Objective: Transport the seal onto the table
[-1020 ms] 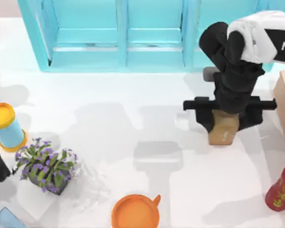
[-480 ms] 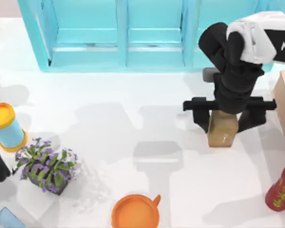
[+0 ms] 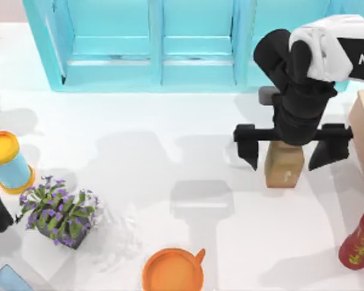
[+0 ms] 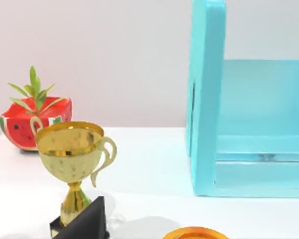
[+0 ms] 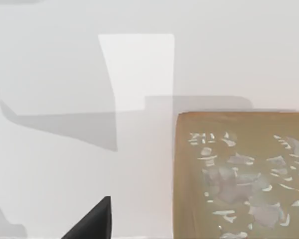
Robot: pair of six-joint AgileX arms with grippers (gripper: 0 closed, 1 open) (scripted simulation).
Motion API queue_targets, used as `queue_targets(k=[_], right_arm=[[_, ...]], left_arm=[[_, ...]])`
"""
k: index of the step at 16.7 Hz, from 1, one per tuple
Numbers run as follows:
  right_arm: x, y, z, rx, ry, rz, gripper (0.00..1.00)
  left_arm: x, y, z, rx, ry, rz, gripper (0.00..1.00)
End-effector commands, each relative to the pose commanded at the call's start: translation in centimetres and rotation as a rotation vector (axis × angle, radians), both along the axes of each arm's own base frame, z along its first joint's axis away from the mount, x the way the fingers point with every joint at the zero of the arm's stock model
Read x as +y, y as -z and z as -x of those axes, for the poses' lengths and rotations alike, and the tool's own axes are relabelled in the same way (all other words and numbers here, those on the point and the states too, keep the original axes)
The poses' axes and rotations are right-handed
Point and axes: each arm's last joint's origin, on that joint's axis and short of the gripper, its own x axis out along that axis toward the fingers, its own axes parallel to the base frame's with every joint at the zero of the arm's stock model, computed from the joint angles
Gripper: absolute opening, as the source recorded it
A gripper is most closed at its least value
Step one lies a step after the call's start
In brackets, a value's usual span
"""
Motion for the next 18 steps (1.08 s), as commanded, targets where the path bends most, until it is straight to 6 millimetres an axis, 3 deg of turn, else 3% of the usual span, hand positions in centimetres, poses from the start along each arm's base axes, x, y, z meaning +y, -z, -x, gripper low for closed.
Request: queue_targets(k=[4,6,14,16,18], right_arm=[[0.0,-0.4,-0.1,0.000,0.002,0.000,1.00],[0.2,-1.7,-0.5,0.000,0.002,0.000,1.00],[0.2,-13.2,-0.4,0.008,0.001,0.004,1.00],[0.0,-14.7,-0.1,0.001,0.002,0.001,1.00],[-0.1,-15.0,0.0,0.000,0.002,0.000,1.00]], left_arm=[[0.0,0.0,0.0,0.000,0.000,0.000,1.00],[0.0,0.0,0.0,0.000,0.000,0.000,1.00],[0.0,0.0,0.0,0.000,0.000,0.000,1.00],[0.0,0.0,0.0,0.000,0.000,0.000,1.00],[0.0,0.0,0.0,0.000,0.000,0.000,1.00]])
